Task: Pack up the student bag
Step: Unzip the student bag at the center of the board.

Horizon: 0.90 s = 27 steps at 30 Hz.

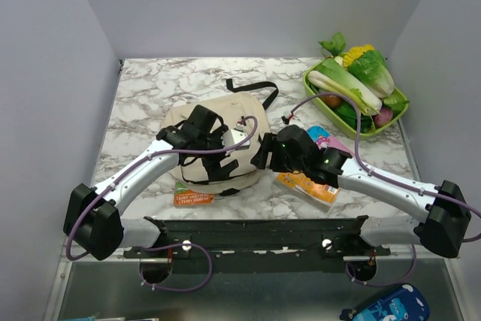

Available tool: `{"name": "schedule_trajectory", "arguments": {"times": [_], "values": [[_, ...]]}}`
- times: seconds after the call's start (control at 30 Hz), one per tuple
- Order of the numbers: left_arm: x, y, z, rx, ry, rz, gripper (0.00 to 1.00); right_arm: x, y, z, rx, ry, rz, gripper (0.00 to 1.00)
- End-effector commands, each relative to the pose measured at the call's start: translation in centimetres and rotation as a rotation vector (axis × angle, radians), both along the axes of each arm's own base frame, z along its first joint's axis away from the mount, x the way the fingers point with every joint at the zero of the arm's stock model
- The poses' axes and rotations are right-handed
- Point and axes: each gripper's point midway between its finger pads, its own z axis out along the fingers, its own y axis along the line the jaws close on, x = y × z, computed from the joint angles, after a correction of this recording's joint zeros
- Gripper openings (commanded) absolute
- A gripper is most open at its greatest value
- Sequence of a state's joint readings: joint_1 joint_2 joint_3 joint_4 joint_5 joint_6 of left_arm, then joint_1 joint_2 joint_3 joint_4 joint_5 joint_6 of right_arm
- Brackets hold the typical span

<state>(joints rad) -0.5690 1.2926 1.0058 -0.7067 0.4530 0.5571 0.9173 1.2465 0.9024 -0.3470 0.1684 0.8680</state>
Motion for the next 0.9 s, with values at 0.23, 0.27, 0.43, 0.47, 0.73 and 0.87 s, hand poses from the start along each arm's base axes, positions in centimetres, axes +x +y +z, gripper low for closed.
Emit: {"name": "schedule_trajectory", "arguments": {"times": [0.23,0.27,0.43,0.47,0.73,0.87], "values": [[-1.4,-0.3,-2.5,0.049,0.051,-0.101,0.96,0.2,-1.3,-0.3,-0.014,-0.011,-0.046,0.78],[-1.3,-0.4,-2.6,0.050,0.052,-0.102,0.93,0.2,-1.3,-0.2,-0.011,-0.014,-0.045,0.78],[-0.6,-0.4,-3.0,0.075,0.055,-0.101,0.68,0.2,-1.5,-0.1,-0.011,-0.020,-0.047,0.77],[-0.6,-0.4,-3.0,0.079,0.058,-0.100,0.61,0.1,-1.4,-0.2,-0.009,-0.018,-0.044,0.77],[-0.4,-0.8,-1.1,0.059,0.065,-0.089,0.37,-0.1,-1.1,-0.7,-0.003,-0.014,-0.020,0.75],[-0.9,-0.9,-0.2,0.036,0.093,-0.074,0.26,-0.4,-1.0,-1.6,0.001,-0.005,-0.008,0.75]]}}
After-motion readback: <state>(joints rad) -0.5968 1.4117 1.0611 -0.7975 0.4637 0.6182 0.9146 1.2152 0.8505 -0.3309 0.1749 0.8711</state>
